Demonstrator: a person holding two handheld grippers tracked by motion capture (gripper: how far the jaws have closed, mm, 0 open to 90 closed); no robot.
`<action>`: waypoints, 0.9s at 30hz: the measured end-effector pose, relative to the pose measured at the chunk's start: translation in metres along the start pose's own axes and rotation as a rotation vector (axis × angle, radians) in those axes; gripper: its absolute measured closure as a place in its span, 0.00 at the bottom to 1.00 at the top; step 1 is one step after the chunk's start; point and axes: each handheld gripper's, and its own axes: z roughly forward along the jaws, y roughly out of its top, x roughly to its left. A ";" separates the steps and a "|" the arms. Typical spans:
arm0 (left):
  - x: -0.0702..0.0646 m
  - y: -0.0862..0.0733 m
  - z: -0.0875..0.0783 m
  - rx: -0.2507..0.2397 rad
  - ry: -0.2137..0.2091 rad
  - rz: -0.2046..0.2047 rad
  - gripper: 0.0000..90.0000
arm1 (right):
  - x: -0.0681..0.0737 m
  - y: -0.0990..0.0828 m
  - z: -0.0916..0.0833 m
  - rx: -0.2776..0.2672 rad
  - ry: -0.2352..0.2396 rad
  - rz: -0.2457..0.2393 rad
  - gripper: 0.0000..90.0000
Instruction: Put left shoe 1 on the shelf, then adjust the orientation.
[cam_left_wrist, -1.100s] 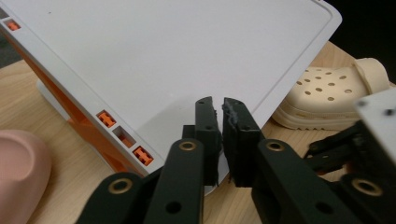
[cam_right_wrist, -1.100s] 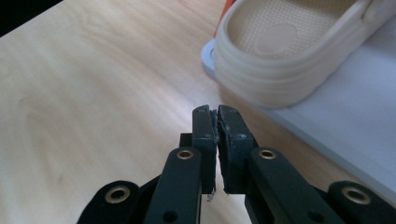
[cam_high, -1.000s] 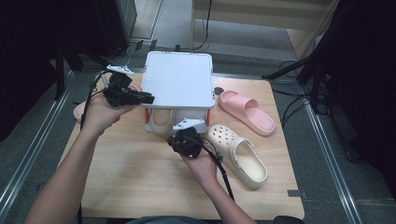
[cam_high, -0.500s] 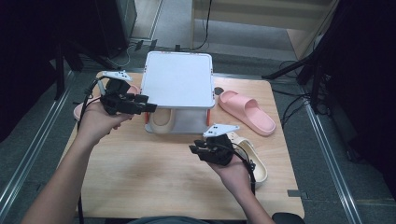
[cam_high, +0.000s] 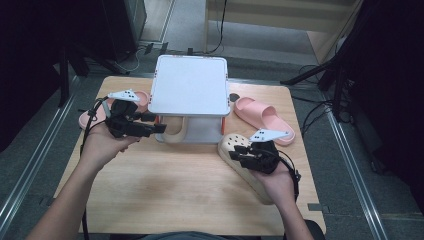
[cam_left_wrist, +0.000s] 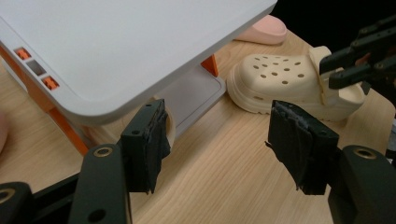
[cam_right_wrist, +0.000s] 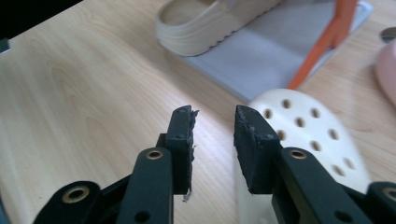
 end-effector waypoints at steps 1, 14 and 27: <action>0.000 0.000 0.000 0.000 0.000 0.000 0.42 | 0.000 0.000 0.000 0.000 0.000 0.000 0.75; -0.006 -0.033 0.011 0.013 0.010 -0.010 0.41 | -0.039 -0.015 -0.018 -0.031 -0.074 0.055 0.66; -0.006 -0.054 0.033 0.048 0.001 0.001 0.41 | -0.054 -0.027 -0.028 -0.043 -0.099 0.104 0.61</action>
